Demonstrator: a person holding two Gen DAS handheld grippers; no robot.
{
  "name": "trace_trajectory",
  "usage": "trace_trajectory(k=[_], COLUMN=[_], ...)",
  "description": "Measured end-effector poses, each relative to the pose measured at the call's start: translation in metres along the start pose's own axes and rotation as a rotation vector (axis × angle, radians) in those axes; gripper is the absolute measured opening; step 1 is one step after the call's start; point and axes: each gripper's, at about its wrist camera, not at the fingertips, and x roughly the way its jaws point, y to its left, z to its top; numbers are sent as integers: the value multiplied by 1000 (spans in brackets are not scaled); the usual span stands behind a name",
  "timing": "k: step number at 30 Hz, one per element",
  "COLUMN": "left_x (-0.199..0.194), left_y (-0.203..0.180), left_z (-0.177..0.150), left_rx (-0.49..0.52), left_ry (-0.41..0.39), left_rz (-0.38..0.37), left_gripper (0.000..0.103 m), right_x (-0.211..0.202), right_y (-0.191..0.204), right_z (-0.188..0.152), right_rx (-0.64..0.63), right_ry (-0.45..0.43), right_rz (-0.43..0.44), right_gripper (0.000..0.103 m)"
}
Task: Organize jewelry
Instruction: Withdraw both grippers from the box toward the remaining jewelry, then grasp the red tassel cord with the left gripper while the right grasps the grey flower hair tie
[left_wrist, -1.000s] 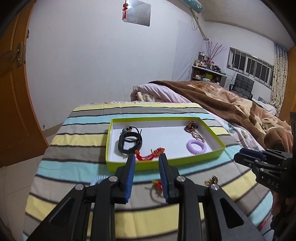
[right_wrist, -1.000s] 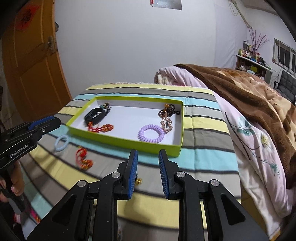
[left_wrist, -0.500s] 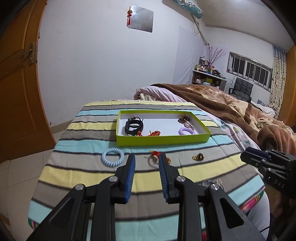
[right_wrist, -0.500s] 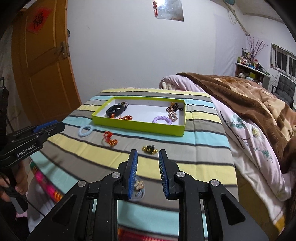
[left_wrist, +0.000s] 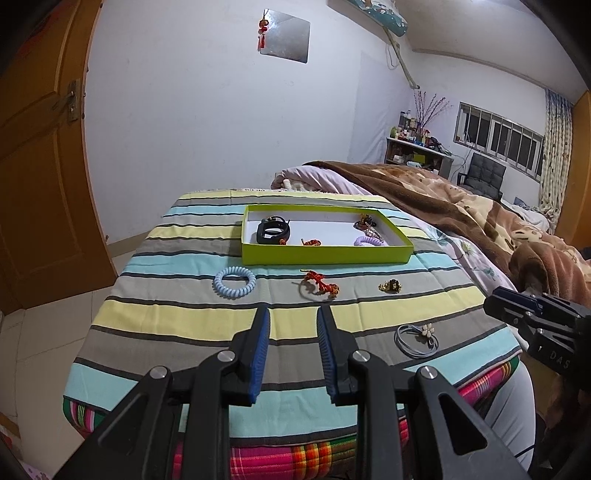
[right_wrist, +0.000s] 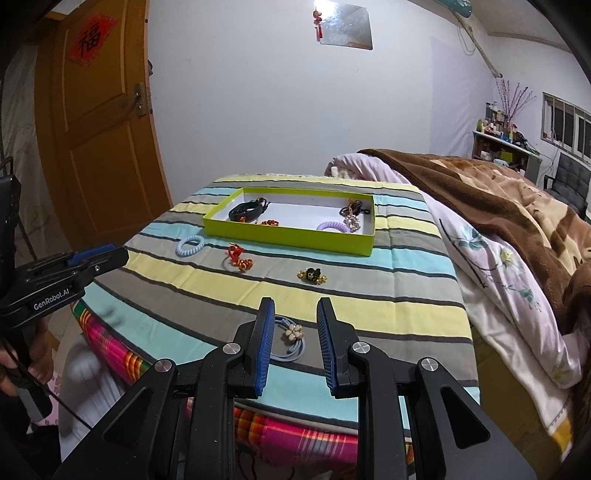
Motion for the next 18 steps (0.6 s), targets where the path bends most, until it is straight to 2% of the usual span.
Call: trace_trajectory(k=[18], left_x=[16], left_y=[2], left_z=[-3], left_rx=[-15], left_ry=[31], left_rz=[-11], left_gripper=[29], right_x=[25], right_y=[-2], right_z=[-10], right_rx=[1], right_ry=[69], right_rz=[23], right_gripper=[24])
